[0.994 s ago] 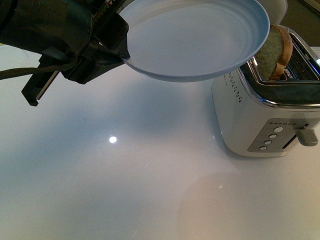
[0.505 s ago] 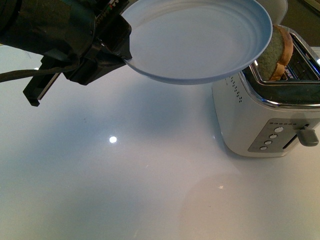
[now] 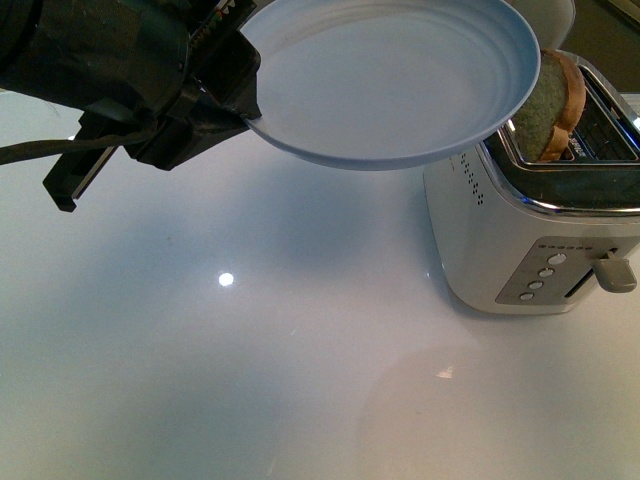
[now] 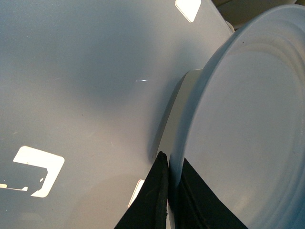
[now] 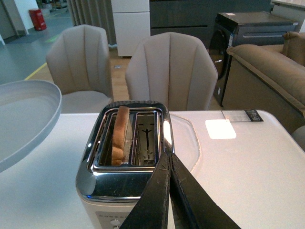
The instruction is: Left arm holds plate, right arm toasts bread
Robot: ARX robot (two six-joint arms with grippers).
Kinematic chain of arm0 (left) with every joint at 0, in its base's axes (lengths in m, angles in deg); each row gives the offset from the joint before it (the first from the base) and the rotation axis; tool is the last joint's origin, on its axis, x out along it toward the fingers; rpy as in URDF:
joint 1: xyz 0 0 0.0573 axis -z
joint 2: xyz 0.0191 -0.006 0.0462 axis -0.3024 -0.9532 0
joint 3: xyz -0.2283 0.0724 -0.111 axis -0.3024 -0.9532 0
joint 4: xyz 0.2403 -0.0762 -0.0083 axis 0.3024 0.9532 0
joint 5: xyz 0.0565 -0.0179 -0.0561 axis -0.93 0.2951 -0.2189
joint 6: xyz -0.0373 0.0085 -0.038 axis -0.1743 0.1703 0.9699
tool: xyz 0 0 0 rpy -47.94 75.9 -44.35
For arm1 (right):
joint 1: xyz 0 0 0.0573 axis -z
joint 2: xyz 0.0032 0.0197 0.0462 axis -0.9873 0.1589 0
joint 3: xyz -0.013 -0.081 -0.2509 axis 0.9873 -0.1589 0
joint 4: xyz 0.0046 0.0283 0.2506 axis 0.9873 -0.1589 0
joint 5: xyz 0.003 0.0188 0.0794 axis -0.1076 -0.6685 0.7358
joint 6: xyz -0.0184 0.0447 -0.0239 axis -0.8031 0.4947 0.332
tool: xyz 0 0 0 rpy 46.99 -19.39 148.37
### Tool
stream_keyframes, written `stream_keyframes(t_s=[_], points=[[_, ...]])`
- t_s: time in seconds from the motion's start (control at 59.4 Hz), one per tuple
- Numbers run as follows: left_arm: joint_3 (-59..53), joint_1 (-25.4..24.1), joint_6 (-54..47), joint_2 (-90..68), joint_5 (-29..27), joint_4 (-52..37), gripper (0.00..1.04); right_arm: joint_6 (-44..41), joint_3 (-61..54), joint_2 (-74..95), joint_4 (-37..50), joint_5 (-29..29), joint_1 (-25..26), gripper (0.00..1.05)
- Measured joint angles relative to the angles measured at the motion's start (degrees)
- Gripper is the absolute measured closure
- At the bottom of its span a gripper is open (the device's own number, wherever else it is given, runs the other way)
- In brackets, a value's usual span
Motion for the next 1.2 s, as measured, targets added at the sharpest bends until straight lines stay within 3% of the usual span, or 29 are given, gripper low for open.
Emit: stream_keyframes(t_s=[1.112,1.179,1.196], points=[[0.0,0.4,-0.1,0.0,0.0,0.1,1.02,0.0,-2.6,-20.6,-16.5,0.0,0.0,1.03],[0.0,0.5,-0.1,0.0,0.0,0.1,1.02,0.0,-2.6,-25.6,-23.2,0.2,0.0,1.03],[0.0,0.8,-0.1,0.0,-0.4,0.1,1.02,-0.1,-2.6,-30.5,-26.6,0.0,0.0,0.73]])
